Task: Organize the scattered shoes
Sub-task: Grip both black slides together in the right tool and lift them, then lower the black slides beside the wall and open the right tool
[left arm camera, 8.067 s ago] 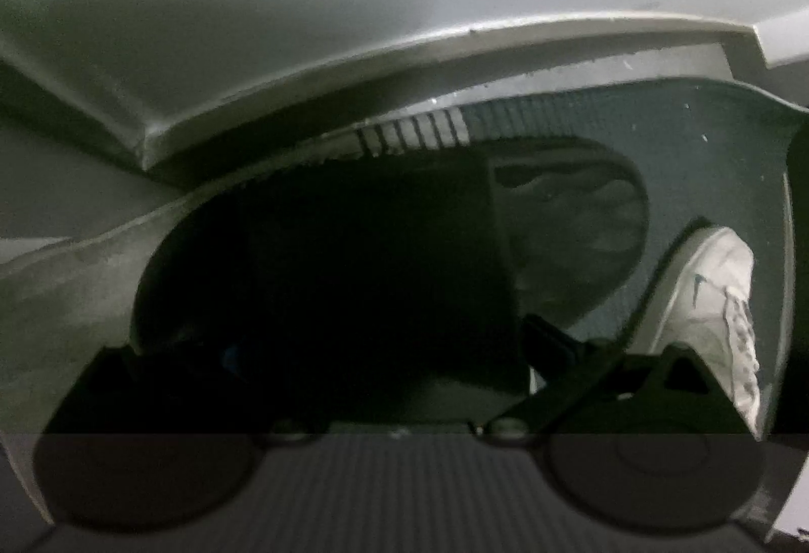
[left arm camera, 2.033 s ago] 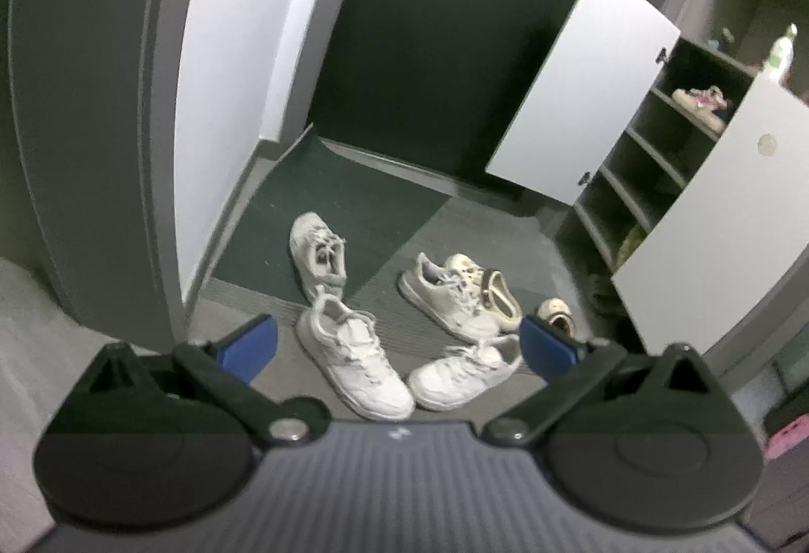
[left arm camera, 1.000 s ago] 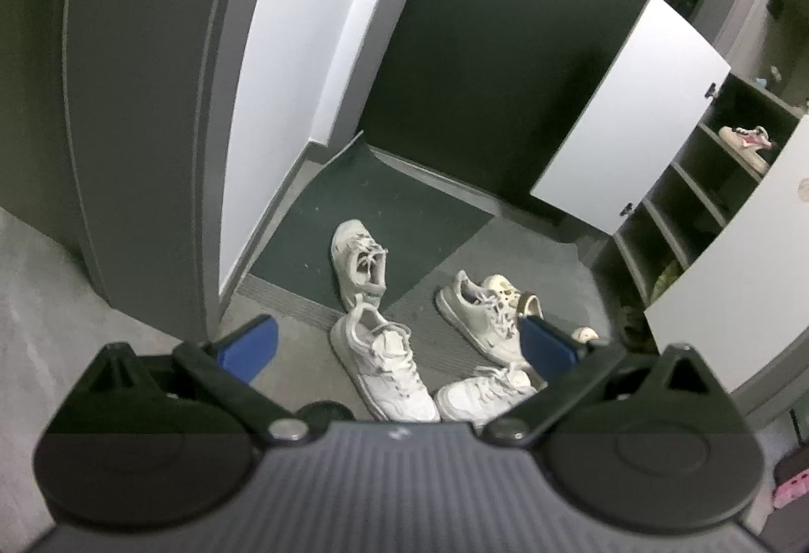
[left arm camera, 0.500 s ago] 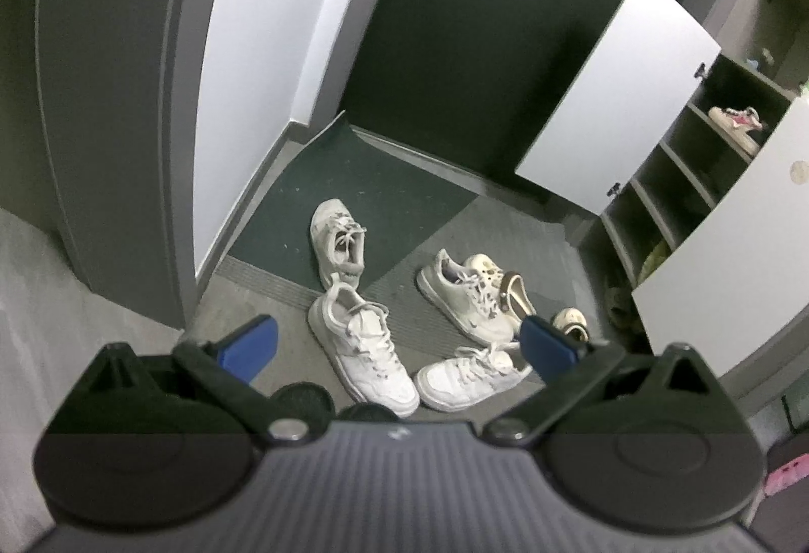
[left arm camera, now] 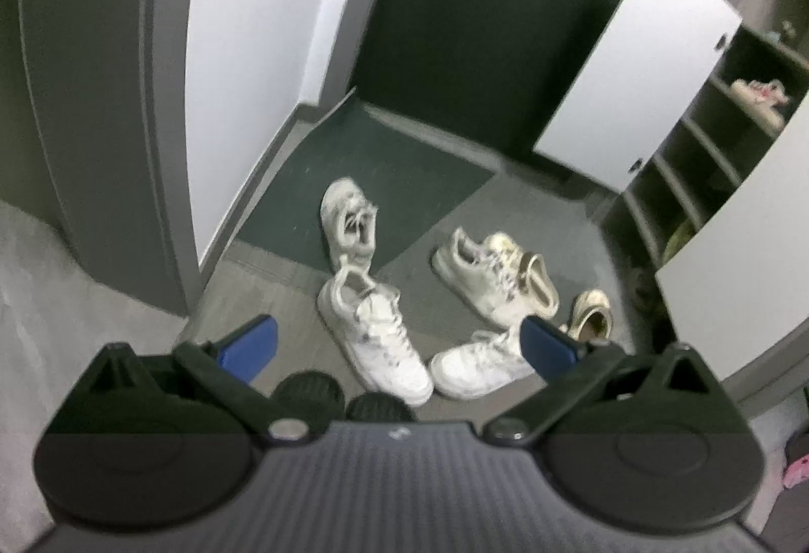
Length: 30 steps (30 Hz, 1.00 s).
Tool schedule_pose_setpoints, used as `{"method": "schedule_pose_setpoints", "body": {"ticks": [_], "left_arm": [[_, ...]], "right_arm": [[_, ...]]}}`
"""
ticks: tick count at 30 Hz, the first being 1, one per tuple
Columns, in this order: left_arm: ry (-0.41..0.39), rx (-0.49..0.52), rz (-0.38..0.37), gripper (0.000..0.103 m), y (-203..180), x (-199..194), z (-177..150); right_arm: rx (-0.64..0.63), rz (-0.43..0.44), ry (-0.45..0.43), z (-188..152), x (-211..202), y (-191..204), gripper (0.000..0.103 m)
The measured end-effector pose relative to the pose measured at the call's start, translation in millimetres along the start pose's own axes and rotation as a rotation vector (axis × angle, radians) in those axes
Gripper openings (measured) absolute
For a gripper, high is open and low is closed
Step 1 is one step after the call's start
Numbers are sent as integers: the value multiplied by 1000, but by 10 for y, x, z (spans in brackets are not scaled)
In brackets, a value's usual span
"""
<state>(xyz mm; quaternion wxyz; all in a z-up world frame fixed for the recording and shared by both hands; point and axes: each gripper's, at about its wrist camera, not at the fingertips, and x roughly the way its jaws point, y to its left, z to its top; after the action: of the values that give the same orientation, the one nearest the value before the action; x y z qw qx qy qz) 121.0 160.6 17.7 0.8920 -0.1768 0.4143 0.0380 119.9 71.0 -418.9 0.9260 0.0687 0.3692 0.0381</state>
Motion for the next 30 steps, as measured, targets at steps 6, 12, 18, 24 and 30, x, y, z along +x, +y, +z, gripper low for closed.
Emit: {"method": "schedule_pose_setpoints", "body": {"ticks": [6, 12, 18, 24, 30], "left_arm": [[36, 13, 2, 103, -105, 173, -1], [41, 43, -13, 103, -215, 214, -44], [28, 46, -18, 103, -221, 151, -65], [9, 19, -5, 103, -110, 71, -39], [-2, -6, -12, 103, -70, 3, -6]], "right_arm": [[124, 49, 18, -8, -104, 177, 24], [212, 48, 48, 85, -109, 439, 24], [314, 55, 128, 261, 141, 446, 26], [266, 144, 139, 189, 205, 399, 56], [489, 243, 48, -115, -178, -19, 59]]}}
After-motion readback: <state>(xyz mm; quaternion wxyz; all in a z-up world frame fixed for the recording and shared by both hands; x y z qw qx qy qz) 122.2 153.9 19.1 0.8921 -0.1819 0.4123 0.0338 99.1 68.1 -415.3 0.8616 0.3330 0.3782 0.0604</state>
